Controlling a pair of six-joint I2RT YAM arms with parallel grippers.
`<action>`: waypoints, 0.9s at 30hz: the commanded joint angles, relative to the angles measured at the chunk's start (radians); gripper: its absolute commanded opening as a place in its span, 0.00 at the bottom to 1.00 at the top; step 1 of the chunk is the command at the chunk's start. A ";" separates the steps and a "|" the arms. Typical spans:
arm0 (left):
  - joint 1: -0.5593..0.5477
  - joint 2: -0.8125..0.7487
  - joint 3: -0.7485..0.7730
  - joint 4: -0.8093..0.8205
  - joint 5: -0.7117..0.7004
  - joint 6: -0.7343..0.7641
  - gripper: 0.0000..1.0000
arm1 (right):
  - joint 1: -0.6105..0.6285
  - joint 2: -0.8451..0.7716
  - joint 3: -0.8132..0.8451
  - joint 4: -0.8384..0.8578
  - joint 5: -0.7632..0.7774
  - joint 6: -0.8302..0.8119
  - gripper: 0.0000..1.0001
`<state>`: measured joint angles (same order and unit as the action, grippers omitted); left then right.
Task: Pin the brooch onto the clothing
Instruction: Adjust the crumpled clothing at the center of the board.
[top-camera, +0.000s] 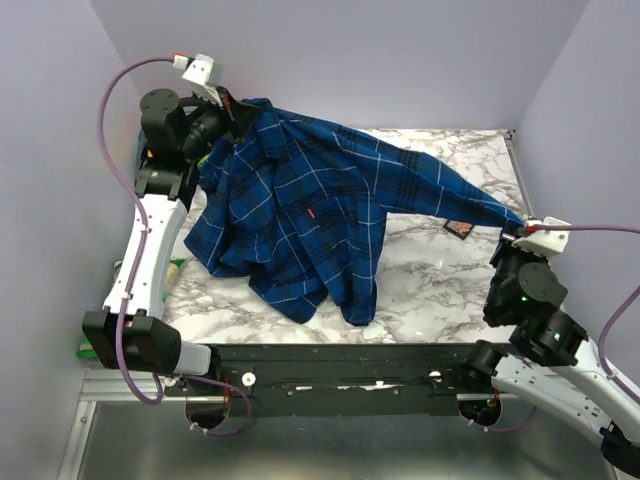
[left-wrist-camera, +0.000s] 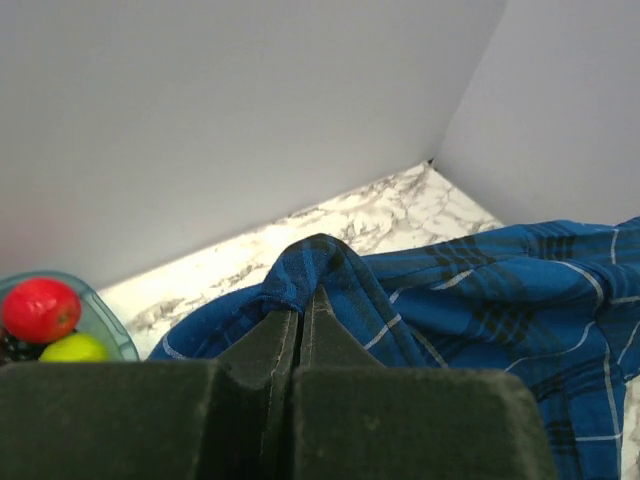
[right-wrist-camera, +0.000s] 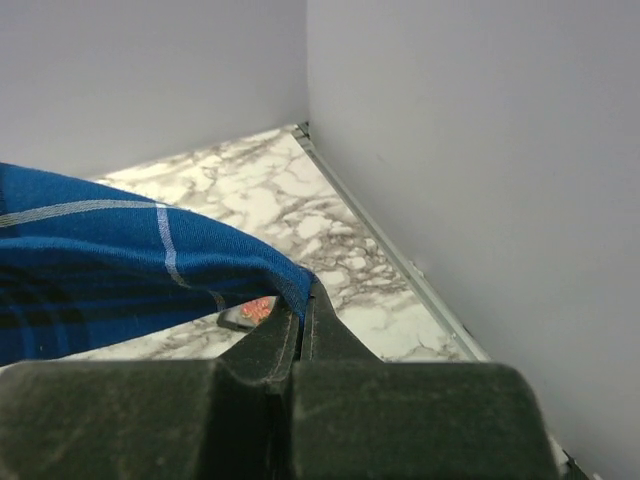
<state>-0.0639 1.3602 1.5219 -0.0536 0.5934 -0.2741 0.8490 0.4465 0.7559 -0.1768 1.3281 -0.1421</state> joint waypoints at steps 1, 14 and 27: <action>-0.046 0.060 -0.005 -0.048 -0.127 0.105 0.00 | -0.004 0.029 -0.046 -0.081 0.109 0.116 0.01; -0.139 0.349 0.061 -0.216 -0.265 0.217 0.00 | -0.005 0.015 -0.093 -0.366 -0.025 0.448 0.58; -0.287 0.393 0.178 -0.319 -0.467 0.288 0.80 | -0.005 0.119 0.025 -0.484 -0.130 0.627 0.79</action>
<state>-0.3042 1.8023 1.6596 -0.3401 0.2550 -0.0212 0.8486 0.5426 0.7280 -0.6292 1.2564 0.4049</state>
